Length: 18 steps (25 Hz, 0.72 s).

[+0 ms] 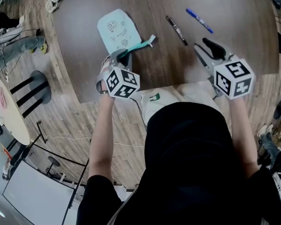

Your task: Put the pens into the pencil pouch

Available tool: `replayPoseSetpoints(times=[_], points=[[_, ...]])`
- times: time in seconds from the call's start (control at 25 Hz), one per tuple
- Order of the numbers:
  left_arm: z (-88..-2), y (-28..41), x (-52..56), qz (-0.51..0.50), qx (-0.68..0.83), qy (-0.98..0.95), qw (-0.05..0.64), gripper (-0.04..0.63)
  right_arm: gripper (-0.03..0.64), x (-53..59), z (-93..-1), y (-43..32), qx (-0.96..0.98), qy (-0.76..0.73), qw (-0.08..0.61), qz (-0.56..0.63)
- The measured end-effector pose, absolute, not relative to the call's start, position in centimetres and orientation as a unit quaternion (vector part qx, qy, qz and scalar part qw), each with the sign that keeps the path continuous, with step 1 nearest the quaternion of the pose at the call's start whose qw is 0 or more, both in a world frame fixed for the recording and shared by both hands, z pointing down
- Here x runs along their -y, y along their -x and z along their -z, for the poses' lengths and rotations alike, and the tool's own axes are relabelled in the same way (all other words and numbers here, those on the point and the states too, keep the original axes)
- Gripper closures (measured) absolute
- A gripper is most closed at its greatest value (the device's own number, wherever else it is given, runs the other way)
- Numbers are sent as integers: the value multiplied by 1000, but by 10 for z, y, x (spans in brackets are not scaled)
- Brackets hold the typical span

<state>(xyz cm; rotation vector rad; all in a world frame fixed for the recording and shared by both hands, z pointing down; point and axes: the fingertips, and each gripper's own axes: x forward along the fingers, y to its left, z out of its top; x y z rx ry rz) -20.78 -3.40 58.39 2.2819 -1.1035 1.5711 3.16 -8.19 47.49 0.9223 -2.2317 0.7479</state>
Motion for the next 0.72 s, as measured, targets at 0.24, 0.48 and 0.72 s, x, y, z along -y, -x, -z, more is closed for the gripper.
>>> replayPoseSetpoints(times=[0.24, 0.48, 0.72], points=[[-573, 206, 34, -501, 384, -767, 118, 568, 454, 80, -474, -31, 843, -346, 295, -288], [-554, 197, 39, -477, 398, -772, 135, 571, 454, 80, -472, -28, 847, -342, 285, -291], [-534, 188, 43, -460, 410, -773, 155, 572, 454, 78, -474, -28, 849, -342, 273, -298]])
